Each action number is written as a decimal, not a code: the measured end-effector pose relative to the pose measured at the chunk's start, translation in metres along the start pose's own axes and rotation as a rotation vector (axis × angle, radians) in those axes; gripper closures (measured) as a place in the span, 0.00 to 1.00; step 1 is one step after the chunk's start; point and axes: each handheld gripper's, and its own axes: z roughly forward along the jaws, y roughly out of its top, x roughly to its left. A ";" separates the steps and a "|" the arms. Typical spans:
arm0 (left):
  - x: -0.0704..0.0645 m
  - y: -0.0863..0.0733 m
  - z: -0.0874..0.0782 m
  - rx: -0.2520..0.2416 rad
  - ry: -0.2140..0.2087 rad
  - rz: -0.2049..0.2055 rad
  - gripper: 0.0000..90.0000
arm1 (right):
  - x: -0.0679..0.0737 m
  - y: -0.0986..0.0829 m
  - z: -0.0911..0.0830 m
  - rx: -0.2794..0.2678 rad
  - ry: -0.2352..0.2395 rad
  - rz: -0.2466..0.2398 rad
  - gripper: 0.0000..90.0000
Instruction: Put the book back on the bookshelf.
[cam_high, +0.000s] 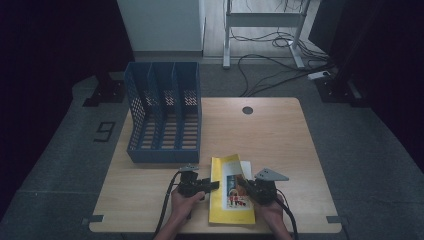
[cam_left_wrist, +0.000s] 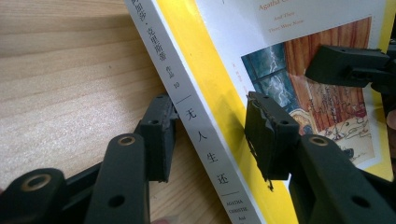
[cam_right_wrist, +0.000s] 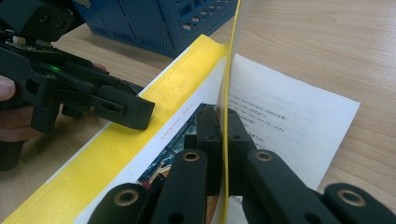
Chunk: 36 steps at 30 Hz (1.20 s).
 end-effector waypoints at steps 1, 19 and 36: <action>0.000 0.000 0.000 -0.001 -0.003 -0.001 0.61 | 0.000 0.000 -0.001 -0.004 0.005 0.002 0.97; 0.006 -0.001 -0.007 -0.024 -0.061 -0.036 0.66 | 0.000 0.002 -0.005 -0.022 0.029 0.001 0.97; 0.009 -0.002 -0.011 -0.051 -0.106 -0.061 0.69 | 0.001 0.006 -0.010 -0.045 0.066 0.001 0.97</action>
